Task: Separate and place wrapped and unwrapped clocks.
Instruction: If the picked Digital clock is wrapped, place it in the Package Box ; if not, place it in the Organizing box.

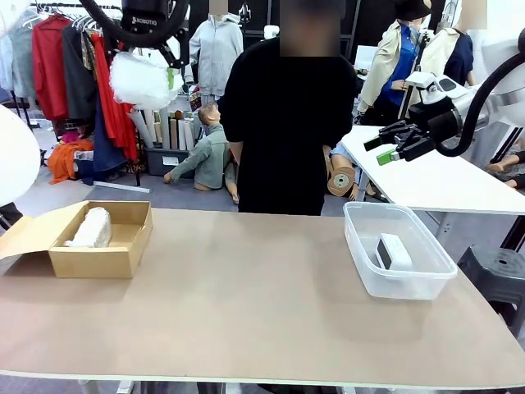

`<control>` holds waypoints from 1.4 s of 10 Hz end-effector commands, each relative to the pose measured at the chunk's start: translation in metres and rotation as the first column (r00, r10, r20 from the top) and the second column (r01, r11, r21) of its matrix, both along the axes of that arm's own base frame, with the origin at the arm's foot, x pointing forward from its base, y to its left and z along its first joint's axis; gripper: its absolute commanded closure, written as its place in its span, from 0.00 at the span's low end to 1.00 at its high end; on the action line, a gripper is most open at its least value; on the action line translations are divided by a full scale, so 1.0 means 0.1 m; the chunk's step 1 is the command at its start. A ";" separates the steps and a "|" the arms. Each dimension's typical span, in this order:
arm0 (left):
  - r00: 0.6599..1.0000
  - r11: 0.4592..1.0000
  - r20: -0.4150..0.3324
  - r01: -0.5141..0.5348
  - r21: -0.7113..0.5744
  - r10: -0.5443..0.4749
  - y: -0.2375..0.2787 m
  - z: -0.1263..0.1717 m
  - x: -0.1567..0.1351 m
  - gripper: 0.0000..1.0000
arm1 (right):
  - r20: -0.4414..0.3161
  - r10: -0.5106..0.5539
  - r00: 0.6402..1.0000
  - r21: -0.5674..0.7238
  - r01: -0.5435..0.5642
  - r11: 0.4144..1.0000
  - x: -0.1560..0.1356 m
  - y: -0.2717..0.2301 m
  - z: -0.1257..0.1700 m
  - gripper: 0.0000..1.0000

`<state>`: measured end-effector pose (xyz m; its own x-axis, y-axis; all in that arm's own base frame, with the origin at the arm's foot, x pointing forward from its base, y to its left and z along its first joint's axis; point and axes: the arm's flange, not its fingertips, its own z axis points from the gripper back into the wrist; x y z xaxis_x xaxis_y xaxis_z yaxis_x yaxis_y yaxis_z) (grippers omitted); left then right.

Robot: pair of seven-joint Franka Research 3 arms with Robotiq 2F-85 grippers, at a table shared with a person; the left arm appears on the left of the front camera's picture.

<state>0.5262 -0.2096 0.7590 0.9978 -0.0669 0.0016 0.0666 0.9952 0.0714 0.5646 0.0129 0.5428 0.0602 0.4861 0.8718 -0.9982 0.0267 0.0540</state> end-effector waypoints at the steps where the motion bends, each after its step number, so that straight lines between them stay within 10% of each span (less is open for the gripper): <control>1: 0.995 0.994 0.031 -0.093 0.065 0.091 0.64 -1.57 -1.20 1.00 | 0.004 0.000 1.000 -0.003 0.000 1.000 0.00 0.00 0.01 0.00; 4: 0.961 0.961 -0.005 -0.277 -0.009 0.277 0.72 -1.75 -1.12 1.00 | 0.004 0.000 1.000 -0.003 0.000 1.000 0.00 0.00 0.01 0.00; 5: 0.994 0.992 -0.031 -0.106 0.064 0.109 0.17 -0.19 0.14 1.00 | 0.004 0.000 1.000 -0.003 0.000 1.000 0.00 0.00 0.01 0.00; 9: 0.989 0.989 -0.043 -0.140 0.054 0.142 0.15 -0.31 0.15 1.00 | 0.004 0.000 1.000 -0.003 0.000 1.000 0.00 0.00 0.01 0.00; 11: 0.944 1.000 -0.330 -0.006 -0.008 0.003 0.32 -0.43 -0.01 1.00 | 0.004 0.000 1.000 -0.003 0.000 1.000 0.00 0.00 0.01 0.00; 14: 0.885 0.999 -0.464 -0.045 0.002 0.041 0.42 -0.72 -0.33 1.00 | 0.004 0.000 1.000 -0.003 0.000 1.000 0.00 0.00 0.01 0.00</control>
